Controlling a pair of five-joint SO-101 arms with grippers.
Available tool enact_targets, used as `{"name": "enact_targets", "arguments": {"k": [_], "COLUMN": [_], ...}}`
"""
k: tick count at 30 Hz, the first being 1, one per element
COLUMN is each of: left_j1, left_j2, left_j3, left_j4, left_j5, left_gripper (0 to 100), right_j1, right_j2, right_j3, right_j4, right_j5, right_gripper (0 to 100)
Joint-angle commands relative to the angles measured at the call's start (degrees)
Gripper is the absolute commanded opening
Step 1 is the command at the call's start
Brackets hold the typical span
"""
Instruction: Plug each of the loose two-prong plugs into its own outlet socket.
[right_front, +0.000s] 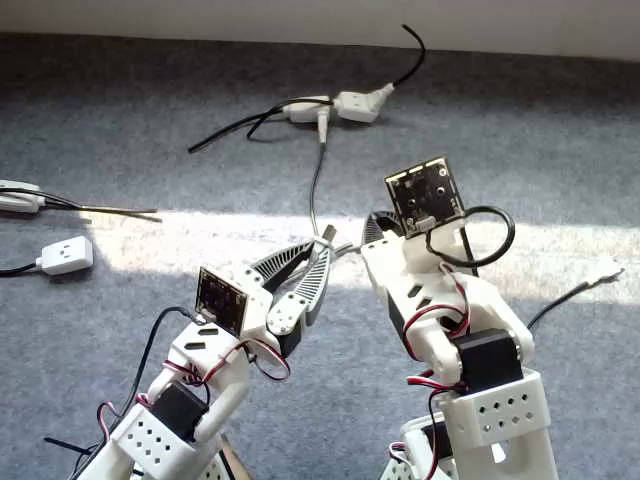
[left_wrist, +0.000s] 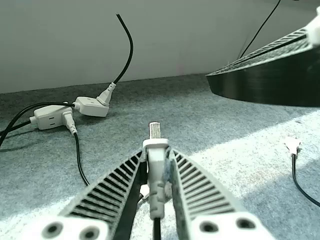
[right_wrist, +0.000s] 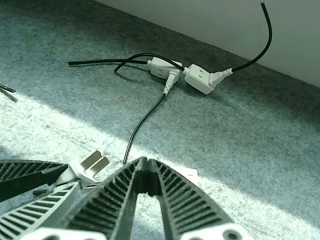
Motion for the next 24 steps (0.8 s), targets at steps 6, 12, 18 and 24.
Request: {"name": "enact_targets", "arguments": {"k": [6,12,18,24], "left_j1": [3.8,3.8,3.7,3.7], "left_j2": [2.1,1.7,1.7,1.6], "left_j3": [1.1,1.1,1.1,0.9], "left_j4": [-3.7,-3.6,-3.6,-3.6], "left_j5": [-0.1,-0.1,-0.1,-0.1], "left_gripper": [7,7,7,7], "right_j1": [-13.2,-13.3,-8.7,-6.3], "right_j2": [-1.0,-0.9,-0.9,5.3], "right_j3": [-0.3,5.4,9.9,12.3], "right_j4": [-1.5,-7.3,-11.6,-16.0], "right_j5": [0.3,0.3,0.7,0.8], "right_gripper": [0.8,0.8,0.8,0.8]}}
